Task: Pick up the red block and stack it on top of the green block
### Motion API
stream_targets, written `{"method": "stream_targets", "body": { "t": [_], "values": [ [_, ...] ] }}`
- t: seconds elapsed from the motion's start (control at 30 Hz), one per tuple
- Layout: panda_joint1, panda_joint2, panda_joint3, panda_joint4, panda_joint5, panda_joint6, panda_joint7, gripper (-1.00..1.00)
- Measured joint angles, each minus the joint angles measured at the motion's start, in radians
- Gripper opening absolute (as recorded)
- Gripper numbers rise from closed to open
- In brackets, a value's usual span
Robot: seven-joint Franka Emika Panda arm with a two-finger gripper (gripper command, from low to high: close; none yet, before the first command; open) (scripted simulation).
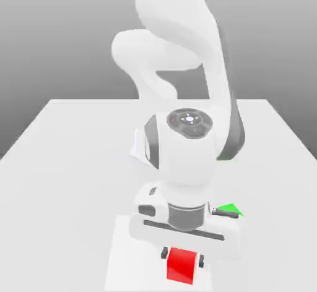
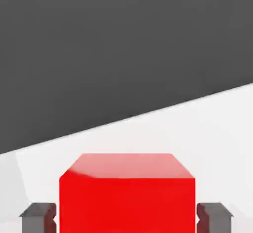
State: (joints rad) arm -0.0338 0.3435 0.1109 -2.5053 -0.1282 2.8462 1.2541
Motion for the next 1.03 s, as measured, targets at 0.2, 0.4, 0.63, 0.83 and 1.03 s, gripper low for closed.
{"method": "stream_targets", "body": {
  "t": [0.2, 0.4, 0.63, 0.83, 1.03],
  "values": [
    [-0.015, -0.076, 0.021, -0.013, 0.031, -0.063, -0.023, -1.00],
    [0.049, -0.287, 0.119, -0.121, 0.155, -0.158, -0.171, -1.00],
    [0.201, -0.486, 0.176, -0.307, 0.227, -0.171, -0.337, -1.00],
    [0.184, -0.365, 0.182, -0.316, 0.124, -0.043, -0.274, -1.00],
    [0.186, -0.262, 0.160, -0.315, 0.030, 0.052, -0.208, 1.00]
  ]
}}
